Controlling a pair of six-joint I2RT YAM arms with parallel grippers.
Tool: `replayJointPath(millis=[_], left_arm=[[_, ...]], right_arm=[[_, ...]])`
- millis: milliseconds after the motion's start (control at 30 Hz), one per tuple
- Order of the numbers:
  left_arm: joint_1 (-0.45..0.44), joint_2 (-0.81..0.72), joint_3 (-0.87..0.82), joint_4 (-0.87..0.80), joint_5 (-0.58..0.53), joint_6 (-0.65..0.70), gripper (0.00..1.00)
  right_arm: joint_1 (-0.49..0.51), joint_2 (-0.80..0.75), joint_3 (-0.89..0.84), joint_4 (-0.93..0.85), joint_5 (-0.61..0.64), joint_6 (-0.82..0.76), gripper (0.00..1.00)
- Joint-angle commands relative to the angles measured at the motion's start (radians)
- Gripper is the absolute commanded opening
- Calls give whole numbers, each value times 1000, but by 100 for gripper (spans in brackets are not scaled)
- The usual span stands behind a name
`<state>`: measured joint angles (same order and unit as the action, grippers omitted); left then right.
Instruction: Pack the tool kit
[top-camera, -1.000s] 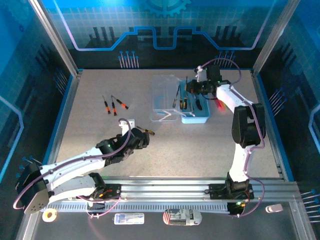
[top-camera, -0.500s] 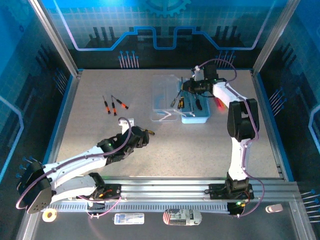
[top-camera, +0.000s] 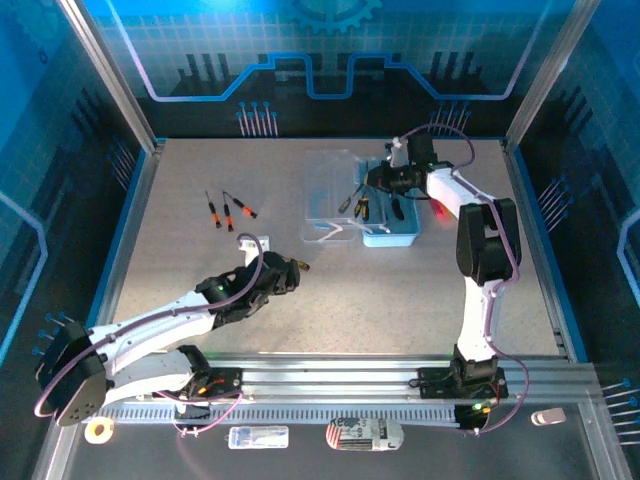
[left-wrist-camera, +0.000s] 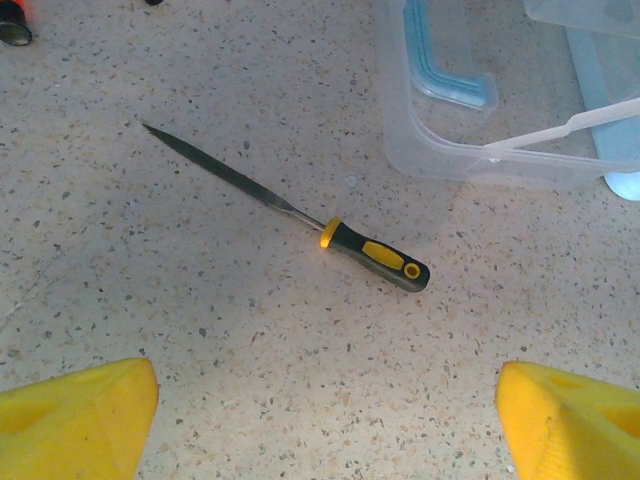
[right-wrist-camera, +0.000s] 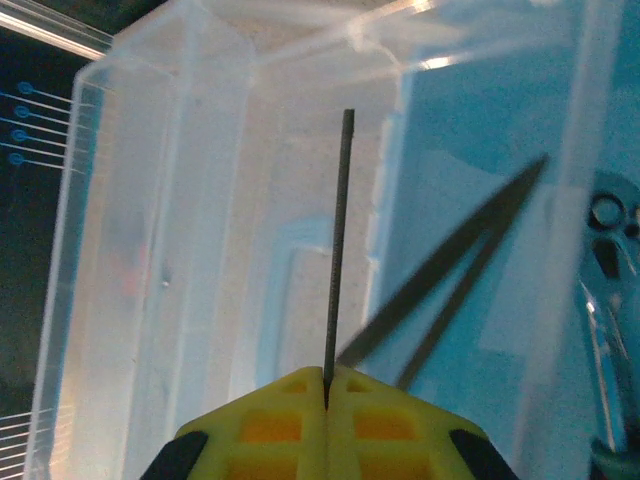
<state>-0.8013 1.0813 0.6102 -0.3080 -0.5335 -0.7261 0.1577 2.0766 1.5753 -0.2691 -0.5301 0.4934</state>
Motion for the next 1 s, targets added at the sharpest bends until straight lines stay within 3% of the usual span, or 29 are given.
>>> replayJointPath(millis=[0,100,200,633,767,967], left_arm=[[8,5,-9,7,11,22,88],[8,12,0,3,19,25,88],[8,21,9,0,28,24,88],[10,127,98,-54,57,9,88],[21,194,148,-89,52,-14,85],[82,346,244,-161,90,-134,80]], right_arm=[[12,-63,-47,-15,70,-9,5],[10,-55,-43,-31,97,-13,7],[10,-52,-29,-53,113,-14,17],[12,-186,-58,-74,177,-36,20],[16,-307,-189,7,158,-17,20],[57,-535,-524,255,185,47,22]])
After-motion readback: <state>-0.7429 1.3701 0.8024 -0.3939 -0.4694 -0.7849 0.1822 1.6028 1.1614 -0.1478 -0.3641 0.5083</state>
